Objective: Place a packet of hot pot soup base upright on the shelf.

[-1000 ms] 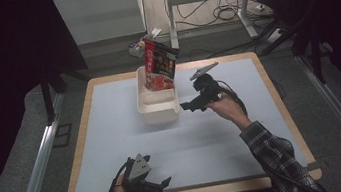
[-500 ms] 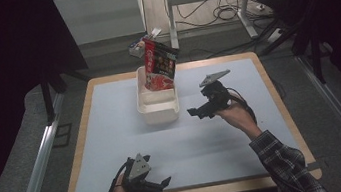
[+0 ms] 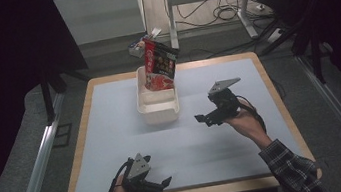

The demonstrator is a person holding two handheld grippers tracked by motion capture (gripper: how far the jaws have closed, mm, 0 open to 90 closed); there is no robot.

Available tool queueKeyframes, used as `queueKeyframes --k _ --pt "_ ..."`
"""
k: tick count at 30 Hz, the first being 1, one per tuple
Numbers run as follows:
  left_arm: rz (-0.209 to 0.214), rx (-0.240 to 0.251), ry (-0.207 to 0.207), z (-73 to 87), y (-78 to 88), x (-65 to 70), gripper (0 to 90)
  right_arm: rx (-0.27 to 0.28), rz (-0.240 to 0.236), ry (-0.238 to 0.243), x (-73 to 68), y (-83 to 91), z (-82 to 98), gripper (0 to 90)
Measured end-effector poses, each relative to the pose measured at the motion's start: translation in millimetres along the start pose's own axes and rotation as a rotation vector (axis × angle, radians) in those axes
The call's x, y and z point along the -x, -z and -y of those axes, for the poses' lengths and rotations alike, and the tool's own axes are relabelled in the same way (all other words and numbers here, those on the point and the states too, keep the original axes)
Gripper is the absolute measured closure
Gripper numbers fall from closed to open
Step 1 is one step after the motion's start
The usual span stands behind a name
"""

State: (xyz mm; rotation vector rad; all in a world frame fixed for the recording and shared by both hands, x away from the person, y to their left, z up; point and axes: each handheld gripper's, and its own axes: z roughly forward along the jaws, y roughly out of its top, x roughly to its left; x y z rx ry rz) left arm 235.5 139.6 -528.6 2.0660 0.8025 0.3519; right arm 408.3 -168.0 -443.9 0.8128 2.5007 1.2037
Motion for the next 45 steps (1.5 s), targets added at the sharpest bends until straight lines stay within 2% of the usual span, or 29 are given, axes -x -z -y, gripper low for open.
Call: queueKeyframes --k 18,30,40,45 --pt "0.001 -0.011 -0.006 -0.1 -0.8 1.1 1.2 -0.018 -0.009 0.008 -20.3 21.2 37.4 4.1" --pt "-0.006 -0.024 -0.017 0.3 -1.5 1.5 1.5 -0.042 -0.009 -0.010 -24.2 31.5 67.1 4.1" --pt "-0.009 -0.030 -0.017 0.8 -1.6 0.6 1.6 -0.040 0.053 -0.003 -21.9 49.4 89.9 4.1" --pt "-0.012 -0.031 -0.015 1.0 -1.5 0.5 1.7 -0.061 0.084 -0.007 -19.4 56.6 103.1 4.1"
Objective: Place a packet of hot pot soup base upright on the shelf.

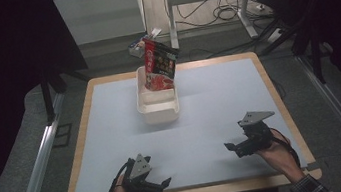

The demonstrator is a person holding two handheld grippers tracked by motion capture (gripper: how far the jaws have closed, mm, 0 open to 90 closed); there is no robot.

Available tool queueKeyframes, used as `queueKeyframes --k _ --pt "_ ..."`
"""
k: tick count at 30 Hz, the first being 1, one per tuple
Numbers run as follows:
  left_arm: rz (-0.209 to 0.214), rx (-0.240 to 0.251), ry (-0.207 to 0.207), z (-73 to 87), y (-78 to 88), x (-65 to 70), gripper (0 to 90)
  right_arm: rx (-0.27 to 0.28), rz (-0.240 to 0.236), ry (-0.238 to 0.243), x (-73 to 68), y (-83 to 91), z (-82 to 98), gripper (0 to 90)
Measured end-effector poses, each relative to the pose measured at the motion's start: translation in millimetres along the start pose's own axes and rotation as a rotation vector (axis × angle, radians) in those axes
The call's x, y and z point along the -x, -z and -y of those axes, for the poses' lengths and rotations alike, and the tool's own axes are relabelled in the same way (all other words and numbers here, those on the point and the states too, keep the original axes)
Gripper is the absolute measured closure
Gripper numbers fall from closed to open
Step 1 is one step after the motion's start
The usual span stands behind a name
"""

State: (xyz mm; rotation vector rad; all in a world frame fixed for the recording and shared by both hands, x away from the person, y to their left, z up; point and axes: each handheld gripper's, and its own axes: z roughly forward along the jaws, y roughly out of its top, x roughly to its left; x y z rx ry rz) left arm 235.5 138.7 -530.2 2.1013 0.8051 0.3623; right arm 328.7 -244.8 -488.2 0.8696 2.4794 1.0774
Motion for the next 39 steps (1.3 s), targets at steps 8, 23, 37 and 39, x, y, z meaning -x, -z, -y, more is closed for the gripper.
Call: queueKeyframes --k 8,23,37,39 --pt "-0.003 -0.012 -0.009 0.2 -0.3 -0.1 1.8 0.005 0.028 -0.031 4.4 13.1 13.7 4.1" --pt "-0.005 -0.016 -0.003 0.4 -0.5 -1.2 1.9 0.011 0.094 -0.061 11.0 35.1 34.3 4.1" --pt "-0.011 -0.025 -0.003 0.5 -1.2 -1.1 2.1 0.011 0.152 -0.097 15.6 54.0 52.7 4.1" --pt "-0.011 -0.026 -0.003 0.5 -1.3 -1.2 2.1 0.008 0.156 -0.100 16.2 55.9 55.8 4.1"
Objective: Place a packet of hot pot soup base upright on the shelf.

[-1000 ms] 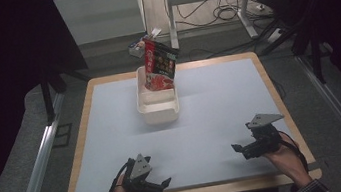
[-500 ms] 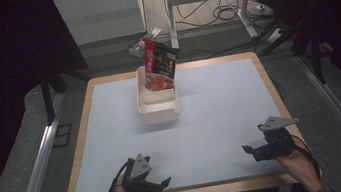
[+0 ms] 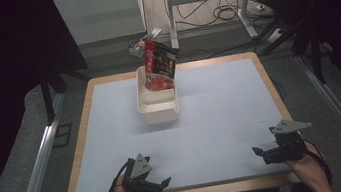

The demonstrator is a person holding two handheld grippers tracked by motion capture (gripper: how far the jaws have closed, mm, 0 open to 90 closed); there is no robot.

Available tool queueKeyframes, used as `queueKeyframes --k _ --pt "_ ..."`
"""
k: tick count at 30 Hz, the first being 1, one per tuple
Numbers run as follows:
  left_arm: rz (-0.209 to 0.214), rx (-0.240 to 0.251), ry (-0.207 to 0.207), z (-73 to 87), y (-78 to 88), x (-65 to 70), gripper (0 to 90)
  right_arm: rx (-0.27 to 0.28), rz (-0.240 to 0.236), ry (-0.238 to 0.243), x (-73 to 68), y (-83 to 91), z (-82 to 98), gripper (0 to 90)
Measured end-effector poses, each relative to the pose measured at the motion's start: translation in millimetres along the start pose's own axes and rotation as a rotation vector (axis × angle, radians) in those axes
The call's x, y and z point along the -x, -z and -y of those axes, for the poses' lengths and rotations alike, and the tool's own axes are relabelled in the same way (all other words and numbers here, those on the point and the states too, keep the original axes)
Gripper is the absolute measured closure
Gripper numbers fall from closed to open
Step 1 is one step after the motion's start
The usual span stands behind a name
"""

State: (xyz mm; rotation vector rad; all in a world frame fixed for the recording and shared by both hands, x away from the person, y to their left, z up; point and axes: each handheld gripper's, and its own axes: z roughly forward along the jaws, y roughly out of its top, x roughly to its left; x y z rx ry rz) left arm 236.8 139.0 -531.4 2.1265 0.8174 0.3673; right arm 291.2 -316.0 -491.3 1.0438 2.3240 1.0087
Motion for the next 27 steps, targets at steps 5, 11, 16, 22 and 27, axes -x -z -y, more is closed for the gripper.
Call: queueKeyframes --k 5,11,16,22,27 --pt "0.000 -0.001 -0.001 0.0 -0.2 0.0 2.1 -0.011 0.014 -0.016 2.5 3.9 7.2 4.1" --pt "-0.005 -0.006 -0.007 0.3 -0.8 0.1 2.1 -0.031 0.017 -0.032 5.2 5.6 13.6 4.1" --pt "-0.009 -0.006 -0.010 0.7 -1.4 0.2 2.1 -0.061 0.008 -0.058 8.6 4.0 20.0 4.1" --pt "-0.011 -0.011 -0.015 1.0 -1.8 0.3 2.1 -0.119 -0.021 -0.101 11.4 -1.5 26.5 3.7" --pt "-0.011 -0.012 -0.017 1.1 -2.2 0.5 2.1 -0.136 -0.026 -0.097 11.0 -3.4 26.2 3.7"
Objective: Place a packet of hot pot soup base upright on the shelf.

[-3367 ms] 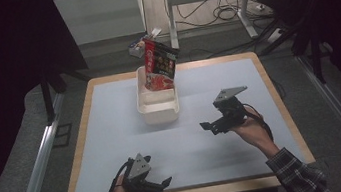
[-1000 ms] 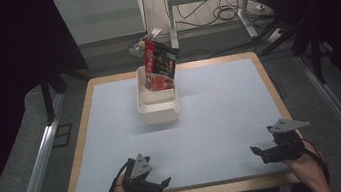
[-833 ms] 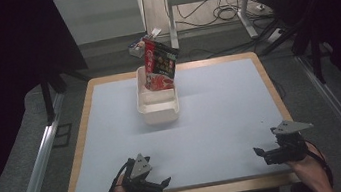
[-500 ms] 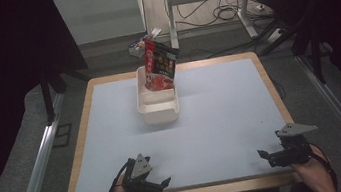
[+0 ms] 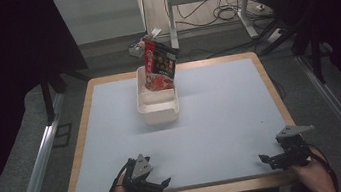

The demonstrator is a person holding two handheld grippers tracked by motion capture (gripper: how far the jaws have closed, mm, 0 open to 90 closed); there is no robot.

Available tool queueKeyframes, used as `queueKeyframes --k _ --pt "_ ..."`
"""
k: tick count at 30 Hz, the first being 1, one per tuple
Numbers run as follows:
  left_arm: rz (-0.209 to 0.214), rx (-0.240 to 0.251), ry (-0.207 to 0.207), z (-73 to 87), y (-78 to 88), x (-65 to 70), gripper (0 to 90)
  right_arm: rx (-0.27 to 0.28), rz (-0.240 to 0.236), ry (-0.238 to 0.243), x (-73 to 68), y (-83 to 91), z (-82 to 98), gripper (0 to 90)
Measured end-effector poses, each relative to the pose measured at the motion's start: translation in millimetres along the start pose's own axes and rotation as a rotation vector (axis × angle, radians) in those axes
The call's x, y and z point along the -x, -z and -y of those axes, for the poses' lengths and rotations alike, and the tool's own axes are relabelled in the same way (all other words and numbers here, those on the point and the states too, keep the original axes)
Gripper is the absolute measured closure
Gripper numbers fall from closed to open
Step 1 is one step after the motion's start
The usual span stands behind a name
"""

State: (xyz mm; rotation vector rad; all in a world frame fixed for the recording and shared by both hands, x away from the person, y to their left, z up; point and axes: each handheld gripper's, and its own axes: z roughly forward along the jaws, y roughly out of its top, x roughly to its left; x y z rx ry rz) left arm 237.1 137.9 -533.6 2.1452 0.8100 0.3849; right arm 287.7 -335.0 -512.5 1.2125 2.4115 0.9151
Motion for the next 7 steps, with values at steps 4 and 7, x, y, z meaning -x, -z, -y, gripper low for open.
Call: queueKeyframes --k 4,7 --pt "0.000 -0.001 -0.001 -0.1 -0.4 0.0 2.1 0.000 -0.002 0.001 0.1 -0.1 0.0 3.7" --pt "0.000 0.001 -0.002 -0.7 -0.6 -0.2 2.1 0.002 -0.003 -0.002 0.9 0.2 0.0 3.7"
